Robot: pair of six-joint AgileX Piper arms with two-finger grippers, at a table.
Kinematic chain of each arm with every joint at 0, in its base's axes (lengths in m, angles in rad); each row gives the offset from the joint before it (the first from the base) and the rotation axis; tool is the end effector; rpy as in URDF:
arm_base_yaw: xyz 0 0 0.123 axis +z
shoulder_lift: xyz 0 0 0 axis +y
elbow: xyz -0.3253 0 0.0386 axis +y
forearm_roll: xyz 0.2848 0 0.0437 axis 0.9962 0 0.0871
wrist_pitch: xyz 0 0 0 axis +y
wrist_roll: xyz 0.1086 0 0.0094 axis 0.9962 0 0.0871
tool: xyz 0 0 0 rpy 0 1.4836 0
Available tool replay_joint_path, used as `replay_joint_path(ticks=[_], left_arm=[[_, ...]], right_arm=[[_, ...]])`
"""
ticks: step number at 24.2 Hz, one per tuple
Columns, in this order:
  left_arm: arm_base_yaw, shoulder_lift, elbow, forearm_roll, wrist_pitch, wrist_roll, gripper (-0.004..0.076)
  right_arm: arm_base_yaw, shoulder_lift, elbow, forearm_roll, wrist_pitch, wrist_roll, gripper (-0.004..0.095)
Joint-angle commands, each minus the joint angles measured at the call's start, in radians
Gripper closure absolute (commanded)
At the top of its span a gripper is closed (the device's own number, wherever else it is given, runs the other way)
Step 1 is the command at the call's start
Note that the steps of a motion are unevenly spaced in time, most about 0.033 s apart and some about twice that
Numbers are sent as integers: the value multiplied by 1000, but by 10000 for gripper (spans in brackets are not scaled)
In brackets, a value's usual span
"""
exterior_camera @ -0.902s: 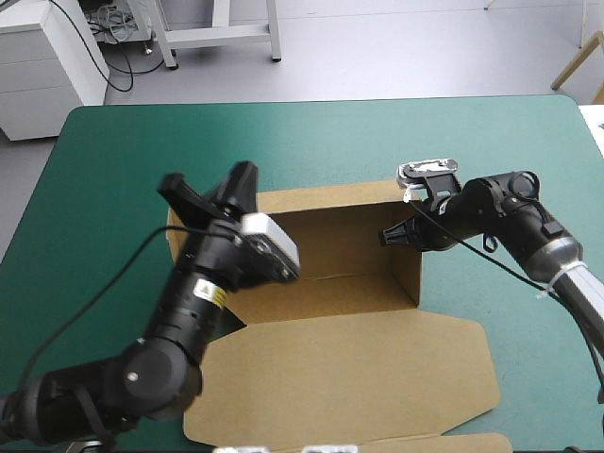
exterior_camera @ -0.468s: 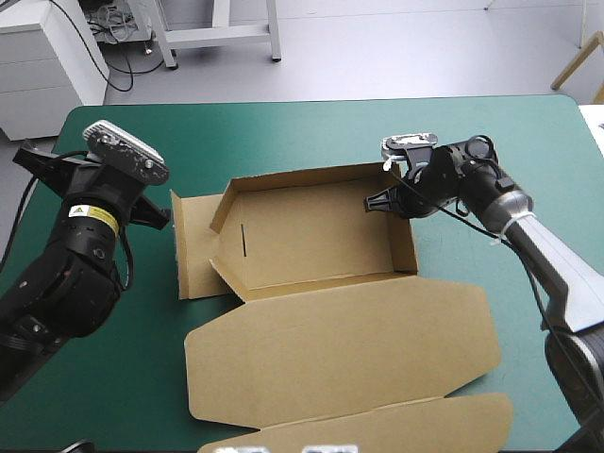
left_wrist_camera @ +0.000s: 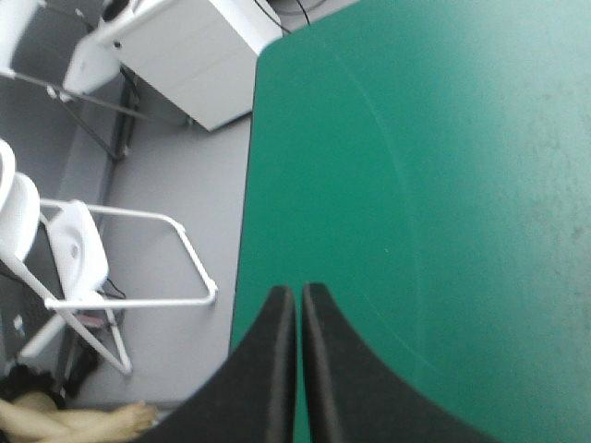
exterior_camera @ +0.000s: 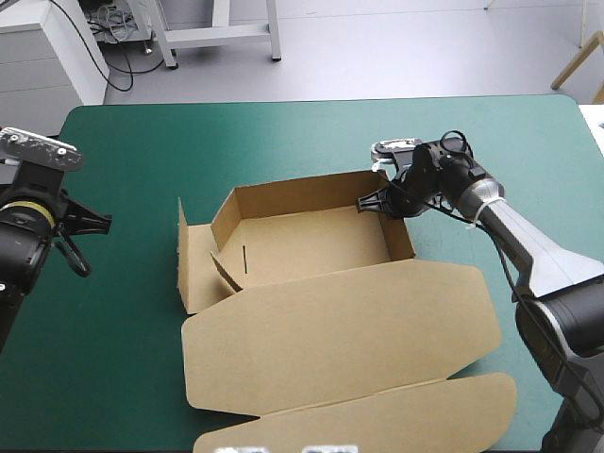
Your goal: Fold the box
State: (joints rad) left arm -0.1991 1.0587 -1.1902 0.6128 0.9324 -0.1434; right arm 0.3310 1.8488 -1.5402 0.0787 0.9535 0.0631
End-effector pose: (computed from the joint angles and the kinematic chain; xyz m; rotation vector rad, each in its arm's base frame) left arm 0.2352 0.0039 0.4503 0.2159 2.1481 0.5541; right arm 0.4262 0.1538 0.2800 -0.3239 2.7412 0.2076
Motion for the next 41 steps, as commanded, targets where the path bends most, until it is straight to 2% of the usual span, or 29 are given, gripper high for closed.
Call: replay_joint_path(ticks=[1,5,7,9,12,15,19,23,27,29,31,34,41], left_arm=[[133,-15,-28,-185,-60,109,717],[264,-15,-28,-368,-66,185,717],[310,-15,-28,-454,-64,208,717],[339,-15,-28,-525,-59,220,717],[354,-15,-28,-602,-48,277,717],[354,-15,-28,-613,-43,279,717],[354,9,-28,-605,-27,279,717],[354,76,-28,-605,0,279,717],[380,102,-28,-613,-16,279,717],[418,113,-28,-628,-12,279,717],[463,119,-28,-678,-12,298,717],[490,124,-28,-749,-2,351,717],[490,124,-28,-774,0,353,717]], right_arm=[[6,-21,-7,8,87,-29,908],[6,-21,-7,0,98,-31,894],[6,-21,-8,-27,112,-31,841],[6,-21,-9,-65,133,-31,737],[6,-21,-30,-106,155,-27,530],[6,-21,-78,-119,162,-27,413],[6,-25,-240,-150,251,-27,407],[6,-97,-307,-165,251,-8,407],[6,-207,-305,-175,251,-8,409],[6,-259,-305,-159,251,87,409],[6,-287,-305,-131,251,101,409],[6,-287,-275,-115,251,127,409],[6,-248,-152,-115,227,149,409]])
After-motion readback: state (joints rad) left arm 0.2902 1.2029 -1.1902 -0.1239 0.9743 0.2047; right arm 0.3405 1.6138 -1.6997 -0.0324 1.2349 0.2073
